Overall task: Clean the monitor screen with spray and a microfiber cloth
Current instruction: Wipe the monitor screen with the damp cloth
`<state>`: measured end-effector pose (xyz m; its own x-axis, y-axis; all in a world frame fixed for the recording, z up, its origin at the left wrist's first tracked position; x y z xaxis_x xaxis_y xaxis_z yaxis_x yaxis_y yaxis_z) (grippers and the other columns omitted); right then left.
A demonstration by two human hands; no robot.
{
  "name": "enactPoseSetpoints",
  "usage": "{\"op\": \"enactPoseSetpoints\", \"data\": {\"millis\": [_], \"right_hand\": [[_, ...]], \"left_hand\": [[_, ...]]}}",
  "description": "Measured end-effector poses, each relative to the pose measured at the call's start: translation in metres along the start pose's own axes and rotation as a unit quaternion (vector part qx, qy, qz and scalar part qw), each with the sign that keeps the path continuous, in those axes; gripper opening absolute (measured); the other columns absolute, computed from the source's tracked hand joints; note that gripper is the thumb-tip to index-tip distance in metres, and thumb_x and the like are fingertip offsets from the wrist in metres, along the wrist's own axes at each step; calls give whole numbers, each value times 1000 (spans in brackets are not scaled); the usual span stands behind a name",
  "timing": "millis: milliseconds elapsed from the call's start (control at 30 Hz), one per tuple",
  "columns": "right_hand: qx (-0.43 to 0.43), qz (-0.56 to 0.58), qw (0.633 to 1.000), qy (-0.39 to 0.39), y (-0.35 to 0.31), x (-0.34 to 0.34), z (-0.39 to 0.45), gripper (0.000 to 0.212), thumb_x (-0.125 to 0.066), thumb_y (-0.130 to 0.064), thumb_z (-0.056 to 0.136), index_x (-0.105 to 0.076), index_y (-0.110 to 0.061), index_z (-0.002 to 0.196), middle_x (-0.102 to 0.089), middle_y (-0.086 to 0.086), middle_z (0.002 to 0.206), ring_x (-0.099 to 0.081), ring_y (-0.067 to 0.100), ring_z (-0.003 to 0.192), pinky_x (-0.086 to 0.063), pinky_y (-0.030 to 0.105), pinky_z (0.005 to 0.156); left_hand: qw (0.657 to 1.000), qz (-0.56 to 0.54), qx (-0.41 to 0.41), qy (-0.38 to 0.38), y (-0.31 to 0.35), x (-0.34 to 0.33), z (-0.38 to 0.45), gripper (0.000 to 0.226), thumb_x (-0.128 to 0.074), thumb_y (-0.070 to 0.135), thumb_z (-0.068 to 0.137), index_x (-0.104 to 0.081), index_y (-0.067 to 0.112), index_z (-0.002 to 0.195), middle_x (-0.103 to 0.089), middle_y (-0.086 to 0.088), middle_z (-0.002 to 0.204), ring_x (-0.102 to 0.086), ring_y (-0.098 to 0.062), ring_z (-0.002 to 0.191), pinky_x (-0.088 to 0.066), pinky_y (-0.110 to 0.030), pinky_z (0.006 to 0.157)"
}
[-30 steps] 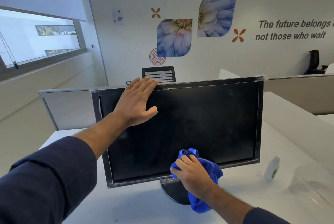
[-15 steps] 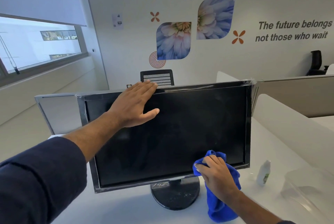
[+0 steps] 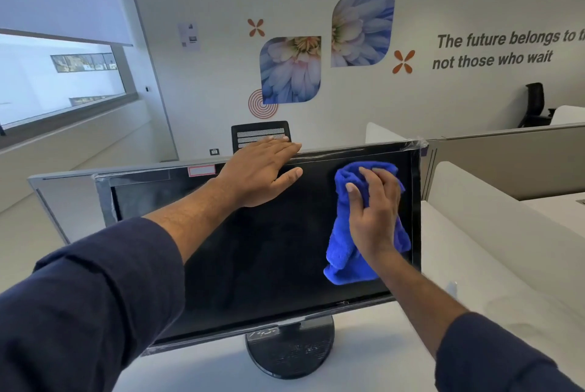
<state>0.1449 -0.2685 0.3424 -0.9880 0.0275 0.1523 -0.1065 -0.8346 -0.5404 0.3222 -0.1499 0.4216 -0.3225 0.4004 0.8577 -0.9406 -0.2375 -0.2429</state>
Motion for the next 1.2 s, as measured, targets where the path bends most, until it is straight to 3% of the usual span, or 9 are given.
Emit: {"op": "enactPoseSetpoints", "data": {"millis": [100, 233, 400, 567, 633, 767, 900, 1033, 1200], "right_hand": [[0, -27, 996, -83, -6, -33, -14, 61, -33, -50, 101, -43, -13, 148, -32, 11, 157, -23, 24, 147, -15, 36, 120], [137, -89, 964, -210, -36, -76, -75, 57, -26, -42, 103, -24, -20, 156, -14, -1, 165, -10, 16, 152, -4, 37, 122], [359, -149, 832, -395, -60, -113, -181, 58, -28, -39, 104, -16, -20, 158, -7, -3, 166, -14, 14, 151, 0, 38, 122], [513, -200, 720, -422, -48, -109, -201, 61, -40, -38, 100, -22, -18, 156, -29, -1, 159, -24, 19, 147, -1, 43, 121], [502, -220, 742, -386, -42, -104, -176, 58, -38, -39, 102, -23, -24, 155, -24, -4, 162, -23, 18, 148, -5, 48, 121], [329, -247, 878, -246, -33, -80, -88, 51, -34, -43, 103, -29, -34, 153, -28, -7, 161, -19, 18, 151, -12, 54, 120], [187, -213, 939, -196, -42, -82, -55, 55, -36, -42, 103, -24, -28, 156, -19, 1, 164, -6, 25, 153, -8, 53, 122], [196, -184, 937, -222, -73, -112, -84, 60, -41, -51, 100, -35, -22, 152, -25, 5, 162, -7, 26, 153, -8, 53, 122], [362, -181, 855, -324, -105, -149, -153, 65, -39, -50, 100, -19, -26, 157, -8, 0, 166, -7, 22, 152, -7, 51, 122]], "left_hand": [[1000, -4, 1, 2, -2, -2, 0, 73, -13, 64, 97, -29, 23, 155, -35, 2, 159, -25, -13, 149, -11, -29, 119], [1000, 0, -6, 6, -2, -3, 2, 77, -14, 64, 95, -33, 18, 154, -39, -1, 158, -26, -14, 149, -14, -32, 122], [999, 24, -14, 19, -1, -4, 0, 76, -14, 65, 97, -31, 18, 155, -37, -2, 158, -25, -15, 149, -9, -28, 121], [999, 36, -16, 18, 1, -2, -1, 77, -12, 66, 97, -27, 18, 156, -34, -2, 160, -24, -15, 149, -6, -28, 120], [999, 39, -22, 15, 3, -2, 0, 78, -13, 66, 97, -27, 18, 156, -34, -2, 160, -23, -14, 150, -7, -29, 121], [999, 36, -23, 14, 3, -1, -1, 80, -14, 66, 96, -28, 16, 156, -34, -3, 160, -21, -14, 150, -7, -29, 122], [999, 33, -20, 13, 6, -2, -1, 84, -9, 71, 94, -26, 16, 156, -31, -2, 161, -19, -14, 151, -7, -30, 123], [999, 39, -21, 15, 4, -2, -2, 88, -8, 74, 93, -25, 15, 157, -29, -2, 162, -17, -14, 151, -8, -31, 124], [998, 49, -25, 15, 4, -4, -1, 91, -7, 77, 92, -21, 15, 158, -26, -2, 163, -17, -14, 152, -5, -31, 123]]}}
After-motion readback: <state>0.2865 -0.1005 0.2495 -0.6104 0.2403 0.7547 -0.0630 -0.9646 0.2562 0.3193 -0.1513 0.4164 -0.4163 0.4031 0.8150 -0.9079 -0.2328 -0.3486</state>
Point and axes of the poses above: each hand's wrist, its own z-axis towards the middle knuckle, its own x-axis out of the back of the hand, y = z × x, the point moved 9 cm from there along z, towards the middle knuckle
